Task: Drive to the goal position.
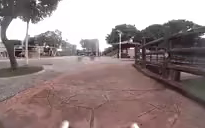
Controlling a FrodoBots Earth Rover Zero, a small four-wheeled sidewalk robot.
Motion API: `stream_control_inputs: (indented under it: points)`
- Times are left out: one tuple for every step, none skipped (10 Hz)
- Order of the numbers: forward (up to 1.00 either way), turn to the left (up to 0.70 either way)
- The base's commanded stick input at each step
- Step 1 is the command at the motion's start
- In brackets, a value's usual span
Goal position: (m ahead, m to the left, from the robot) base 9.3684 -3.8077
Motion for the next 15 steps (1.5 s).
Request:
stream_control_inputs:
  points:
    - [0.70,0.00]
    - [0.70,0.00]
    - [0.70,0.00]
    - [0.70,0.00]
    - [0.70,0.00]
    - [0.70,0.00]
    - [0.70,0.00]
    - [0.70,0.00]
    - [0.70,0.00]
    - [0.70,0.00]
    - [0.70,-0.02]
    - [0.70,-0.19]
    - [0.70,-0.32]
    - [0.70,-0.33]
    - [0.70,-0.31]
